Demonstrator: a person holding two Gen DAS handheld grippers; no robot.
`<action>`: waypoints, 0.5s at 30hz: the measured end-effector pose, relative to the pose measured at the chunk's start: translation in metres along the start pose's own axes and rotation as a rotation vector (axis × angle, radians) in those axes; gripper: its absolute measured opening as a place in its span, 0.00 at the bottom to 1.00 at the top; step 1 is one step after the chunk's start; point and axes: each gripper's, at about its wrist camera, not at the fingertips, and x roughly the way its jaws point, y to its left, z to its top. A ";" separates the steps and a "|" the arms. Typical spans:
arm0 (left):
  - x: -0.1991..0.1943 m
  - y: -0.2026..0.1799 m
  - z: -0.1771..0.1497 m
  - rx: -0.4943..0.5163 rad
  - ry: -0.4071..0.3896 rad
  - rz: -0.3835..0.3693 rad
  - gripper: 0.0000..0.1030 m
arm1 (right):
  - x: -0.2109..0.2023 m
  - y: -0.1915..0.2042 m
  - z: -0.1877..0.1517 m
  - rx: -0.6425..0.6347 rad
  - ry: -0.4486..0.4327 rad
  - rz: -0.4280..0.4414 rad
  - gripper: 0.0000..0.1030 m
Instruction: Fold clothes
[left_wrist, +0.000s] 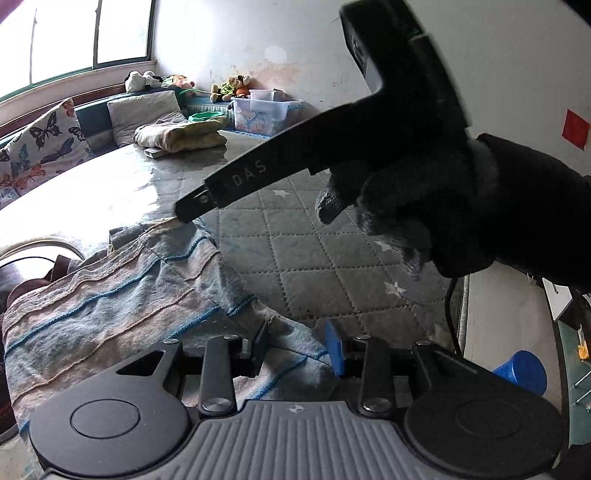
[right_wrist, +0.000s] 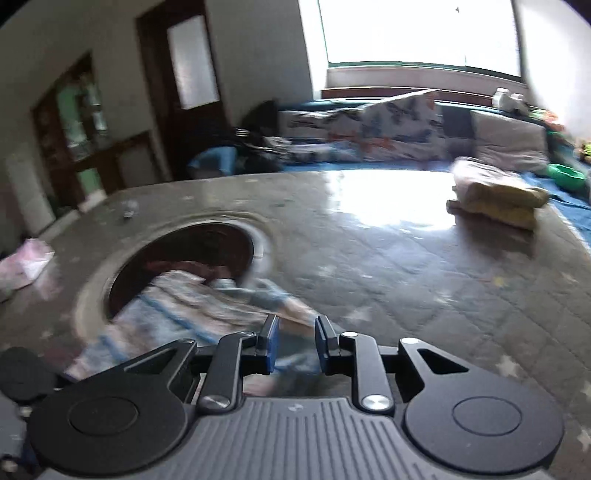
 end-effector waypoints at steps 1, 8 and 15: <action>0.000 0.000 0.000 0.001 0.000 0.000 0.36 | 0.005 0.003 -0.001 -0.017 0.016 0.000 0.20; 0.001 -0.001 0.001 -0.004 -0.001 0.004 0.36 | 0.037 -0.005 -0.002 -0.009 0.084 -0.012 0.16; 0.003 0.002 0.002 -0.014 -0.008 -0.001 0.36 | 0.032 0.012 0.017 -0.085 0.057 0.010 0.17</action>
